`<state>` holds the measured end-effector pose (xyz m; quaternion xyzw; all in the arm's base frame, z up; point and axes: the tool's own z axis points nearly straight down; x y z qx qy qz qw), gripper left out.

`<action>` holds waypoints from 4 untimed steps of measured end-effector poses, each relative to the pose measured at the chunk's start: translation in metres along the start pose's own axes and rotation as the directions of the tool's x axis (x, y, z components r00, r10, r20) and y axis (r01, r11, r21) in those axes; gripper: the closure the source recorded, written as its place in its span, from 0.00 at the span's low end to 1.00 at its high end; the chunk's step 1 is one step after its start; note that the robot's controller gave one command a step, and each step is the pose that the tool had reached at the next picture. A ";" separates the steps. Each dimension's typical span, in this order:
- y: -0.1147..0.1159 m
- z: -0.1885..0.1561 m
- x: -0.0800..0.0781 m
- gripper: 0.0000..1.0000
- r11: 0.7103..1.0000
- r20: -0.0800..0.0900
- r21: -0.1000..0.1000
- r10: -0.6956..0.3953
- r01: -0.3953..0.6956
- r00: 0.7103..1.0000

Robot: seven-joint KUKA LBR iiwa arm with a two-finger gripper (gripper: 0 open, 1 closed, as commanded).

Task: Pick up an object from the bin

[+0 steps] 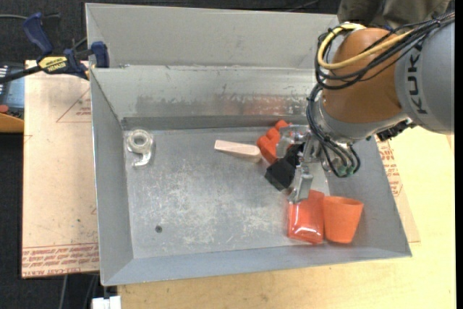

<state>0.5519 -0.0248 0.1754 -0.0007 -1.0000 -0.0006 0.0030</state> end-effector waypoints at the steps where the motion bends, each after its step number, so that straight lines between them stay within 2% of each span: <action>1: 0.000 -0.004 -0.002 0.00 1.000 0.007 0.001 -0.002 0.002 1.000; 2: -0.060 0.099 -0.068 0.00 0.983 0.025 0.002 -0.182 0.182 0.983; 3: -0.056 0.102 -0.089 0.00 0.939 0.023 0.005 -0.343 0.343 0.939; 4: -0.054 0.100 -0.088 0.00 0.896 0.032 0.013 -0.444 0.444 0.895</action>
Offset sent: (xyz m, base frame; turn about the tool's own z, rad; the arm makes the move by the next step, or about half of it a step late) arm 0.0613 -0.0607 -0.1054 -0.1870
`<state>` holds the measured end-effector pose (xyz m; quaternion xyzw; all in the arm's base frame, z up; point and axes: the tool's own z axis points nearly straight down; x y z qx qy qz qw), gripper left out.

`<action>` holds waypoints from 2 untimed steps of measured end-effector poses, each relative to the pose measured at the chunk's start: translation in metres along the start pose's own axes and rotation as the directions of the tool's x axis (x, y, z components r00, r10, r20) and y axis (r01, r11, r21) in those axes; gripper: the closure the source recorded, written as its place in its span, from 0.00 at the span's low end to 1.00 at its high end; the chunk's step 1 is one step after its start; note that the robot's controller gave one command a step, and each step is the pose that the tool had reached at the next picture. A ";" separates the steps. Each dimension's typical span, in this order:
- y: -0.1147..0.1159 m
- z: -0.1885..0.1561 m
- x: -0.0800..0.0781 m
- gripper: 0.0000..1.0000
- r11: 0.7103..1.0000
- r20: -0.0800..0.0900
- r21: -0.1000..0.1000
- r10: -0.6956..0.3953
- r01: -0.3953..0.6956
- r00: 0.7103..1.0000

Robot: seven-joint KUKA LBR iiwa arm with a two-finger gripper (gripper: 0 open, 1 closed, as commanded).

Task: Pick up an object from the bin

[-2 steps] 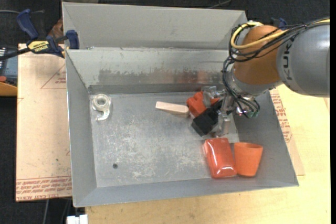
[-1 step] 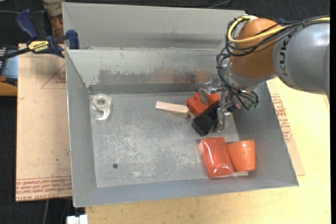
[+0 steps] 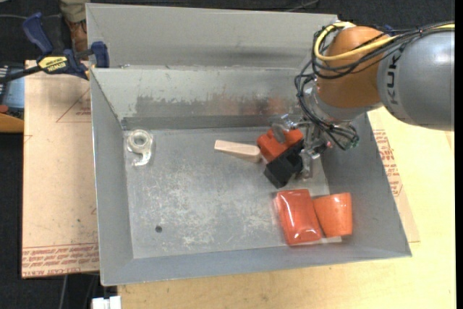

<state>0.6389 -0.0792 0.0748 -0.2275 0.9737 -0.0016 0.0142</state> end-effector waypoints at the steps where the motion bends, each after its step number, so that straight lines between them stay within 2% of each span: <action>1: -0.001 0.000 -0.001 0.00 0.999 -0.003 -0.003 0.054 -0.054 0.999; 2: -0.001 -0.003 -0.002 1.00 1.000 0.006 0.002 0.006 -0.006 1.000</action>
Offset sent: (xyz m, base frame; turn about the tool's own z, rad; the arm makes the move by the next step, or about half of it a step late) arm 0.0000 -0.0001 0.0000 0.0013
